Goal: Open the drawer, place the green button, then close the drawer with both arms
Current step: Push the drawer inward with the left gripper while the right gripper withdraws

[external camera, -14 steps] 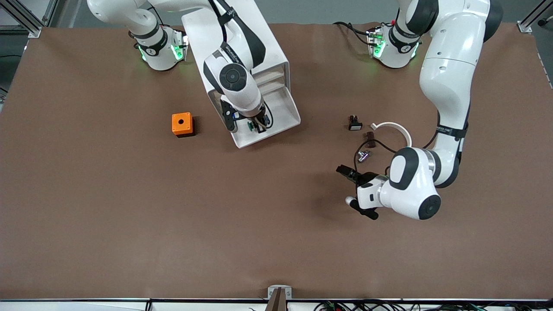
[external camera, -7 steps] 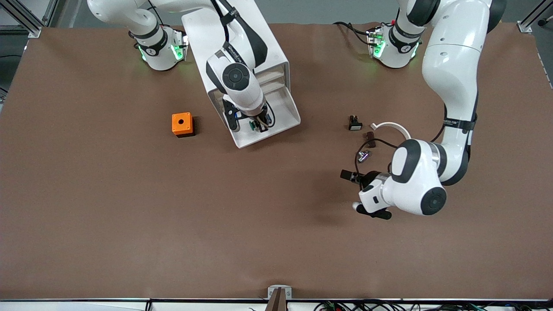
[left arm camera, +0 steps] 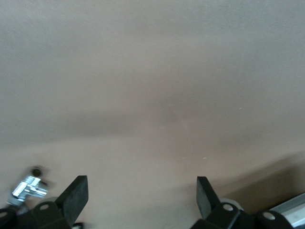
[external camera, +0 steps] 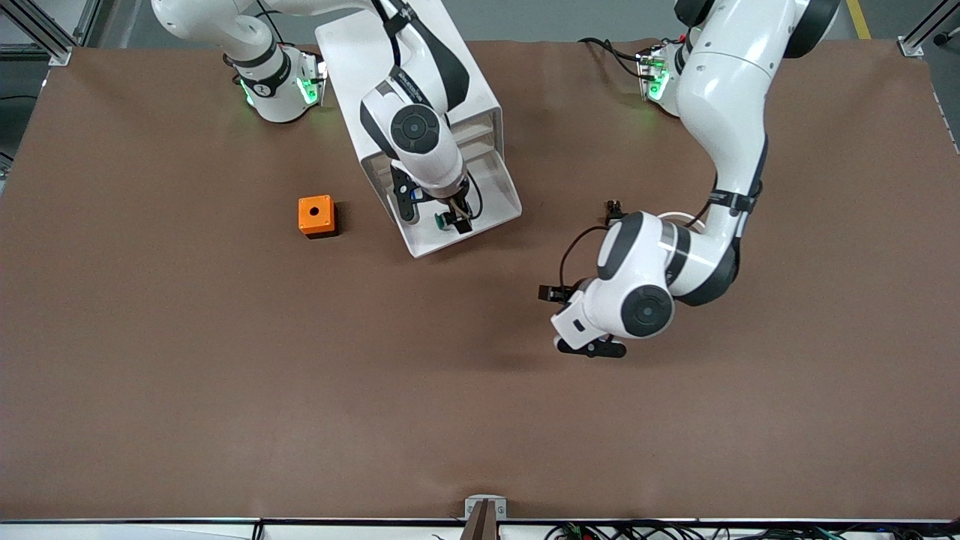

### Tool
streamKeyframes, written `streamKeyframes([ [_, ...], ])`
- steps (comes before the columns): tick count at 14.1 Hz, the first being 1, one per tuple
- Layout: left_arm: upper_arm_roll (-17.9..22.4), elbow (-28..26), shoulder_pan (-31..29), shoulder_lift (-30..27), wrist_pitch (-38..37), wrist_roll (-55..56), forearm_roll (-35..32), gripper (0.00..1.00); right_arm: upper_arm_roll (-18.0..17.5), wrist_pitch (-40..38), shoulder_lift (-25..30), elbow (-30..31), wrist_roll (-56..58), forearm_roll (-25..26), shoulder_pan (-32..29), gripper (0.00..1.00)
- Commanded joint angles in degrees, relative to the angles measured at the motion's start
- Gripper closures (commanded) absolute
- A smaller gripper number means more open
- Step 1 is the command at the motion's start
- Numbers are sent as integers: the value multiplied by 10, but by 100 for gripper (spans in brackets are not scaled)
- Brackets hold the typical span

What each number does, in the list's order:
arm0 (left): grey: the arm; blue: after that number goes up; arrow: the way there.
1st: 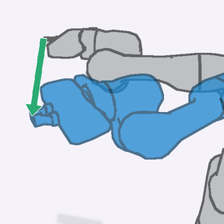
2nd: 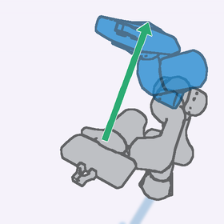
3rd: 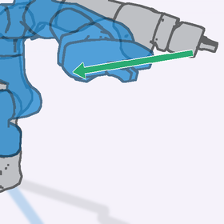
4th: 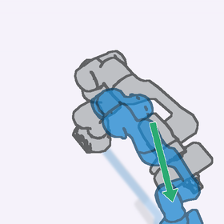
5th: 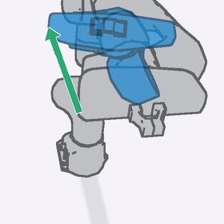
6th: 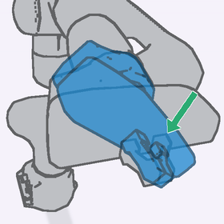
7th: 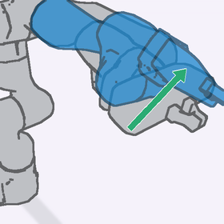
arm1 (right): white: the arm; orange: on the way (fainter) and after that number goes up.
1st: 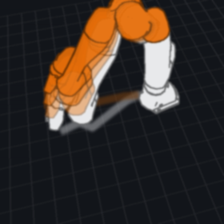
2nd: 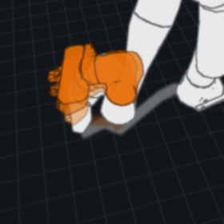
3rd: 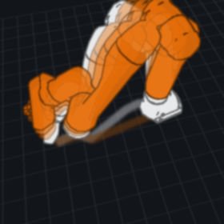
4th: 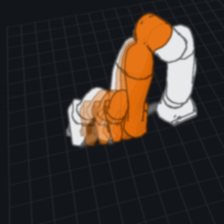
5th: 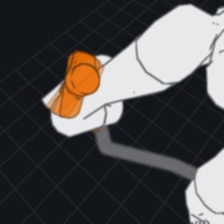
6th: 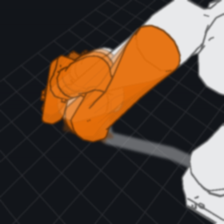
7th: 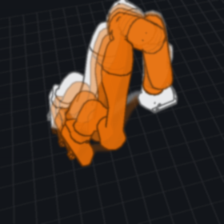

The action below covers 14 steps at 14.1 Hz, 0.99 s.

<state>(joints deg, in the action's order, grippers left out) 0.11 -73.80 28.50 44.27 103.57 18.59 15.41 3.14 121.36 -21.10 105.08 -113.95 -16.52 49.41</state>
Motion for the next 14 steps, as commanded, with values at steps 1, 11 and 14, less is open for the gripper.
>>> streamKeyframes([
  [1, 6, -13, 36, -9, 33, 81, -19, 0, 5, -183, 11, -123, -8, -7, -32, 0],
  [11, 4, -30, 167, 6, 130, 404, -99, 0, 5, -515, 149, -257, 310, 17, -245, 0],
  [14, 2, -49, 200, 8, 172, 442, -104, 0, 5, -520, 207, -195, 513, 41, -319, 0],
])
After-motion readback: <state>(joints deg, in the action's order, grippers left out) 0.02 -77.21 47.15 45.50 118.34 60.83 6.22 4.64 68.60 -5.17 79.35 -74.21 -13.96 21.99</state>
